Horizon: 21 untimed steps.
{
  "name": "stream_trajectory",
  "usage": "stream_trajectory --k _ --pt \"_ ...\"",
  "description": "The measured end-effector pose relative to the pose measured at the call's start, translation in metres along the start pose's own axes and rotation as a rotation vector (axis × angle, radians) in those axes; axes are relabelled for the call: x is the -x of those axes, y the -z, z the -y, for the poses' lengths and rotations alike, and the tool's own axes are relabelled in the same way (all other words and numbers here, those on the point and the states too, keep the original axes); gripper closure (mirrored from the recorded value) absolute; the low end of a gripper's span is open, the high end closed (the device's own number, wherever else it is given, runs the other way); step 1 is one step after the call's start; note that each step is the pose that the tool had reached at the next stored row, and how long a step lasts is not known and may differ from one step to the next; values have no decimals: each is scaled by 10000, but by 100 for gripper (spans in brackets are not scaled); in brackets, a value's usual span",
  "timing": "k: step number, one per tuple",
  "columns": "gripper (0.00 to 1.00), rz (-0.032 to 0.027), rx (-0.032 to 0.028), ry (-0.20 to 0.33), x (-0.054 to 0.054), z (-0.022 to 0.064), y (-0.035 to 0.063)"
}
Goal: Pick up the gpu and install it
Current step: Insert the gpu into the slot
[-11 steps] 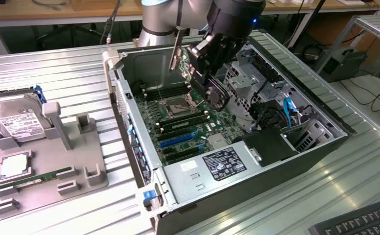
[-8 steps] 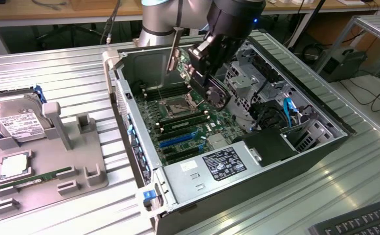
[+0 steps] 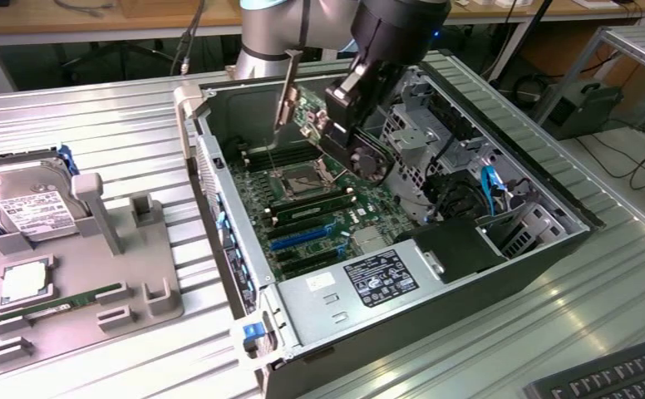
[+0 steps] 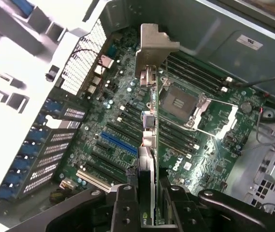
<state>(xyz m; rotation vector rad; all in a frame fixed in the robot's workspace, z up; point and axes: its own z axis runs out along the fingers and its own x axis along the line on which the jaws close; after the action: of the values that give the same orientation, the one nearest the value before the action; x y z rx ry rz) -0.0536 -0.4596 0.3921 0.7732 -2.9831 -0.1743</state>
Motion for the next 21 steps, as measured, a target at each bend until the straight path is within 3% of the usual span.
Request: stream_trajectory --k 6,13,14,16,21 --pt "73 -143 -20 1420 0 0 0" --pt "73 -243 -52 2746 0 0 -1" --pt "73 -238 -75 3014 0 1 -1" --pt "73 -155 -145 3418 0 0 0" --pt "73 78 -170 3892 1 0 -1"
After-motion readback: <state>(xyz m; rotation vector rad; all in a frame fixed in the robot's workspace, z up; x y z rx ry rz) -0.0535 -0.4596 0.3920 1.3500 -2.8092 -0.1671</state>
